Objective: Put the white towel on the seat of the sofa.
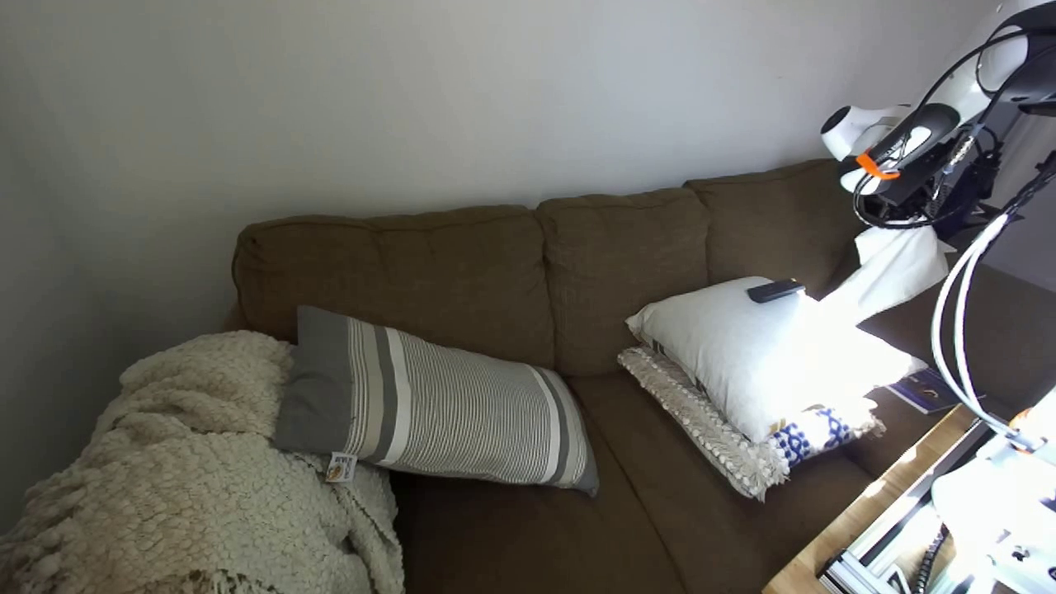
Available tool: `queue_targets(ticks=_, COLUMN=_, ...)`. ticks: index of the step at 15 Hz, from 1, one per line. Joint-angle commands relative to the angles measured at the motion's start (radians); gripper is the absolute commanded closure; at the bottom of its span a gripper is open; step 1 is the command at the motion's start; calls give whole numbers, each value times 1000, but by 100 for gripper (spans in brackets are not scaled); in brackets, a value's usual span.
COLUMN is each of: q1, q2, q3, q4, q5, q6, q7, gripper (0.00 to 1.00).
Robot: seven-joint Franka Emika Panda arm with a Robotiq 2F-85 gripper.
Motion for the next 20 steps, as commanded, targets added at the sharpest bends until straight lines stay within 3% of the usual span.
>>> queue_targets(ticks=1, q1=-12, q2=21, q3=-7, q4=18, q5=45, q6=18, q7=-31, gripper=97)
queue_targets(ticks=6, q1=-55, q2=72, q3=0, q4=74, q5=104, q6=44, q7=-106, gripper=99)
queue_targets(ticks=10, q1=-141, q2=194, q3=44, q4=159, q5=163, q6=250, q7=-298, gripper=99)
queue_targets(ticks=13, q1=-199, q2=303, q3=77, q4=234, q5=290, q6=298, q7=-468, gripper=99)
queue_targets(ticks=15, q1=-233, q2=377, q3=107, q4=301, q5=389, q6=254, q7=-597, gripper=99)
queue_targets(ticks=20, q1=-230, q2=531, q3=121, q4=496, q5=516, q6=-38, q7=-821, gripper=99)
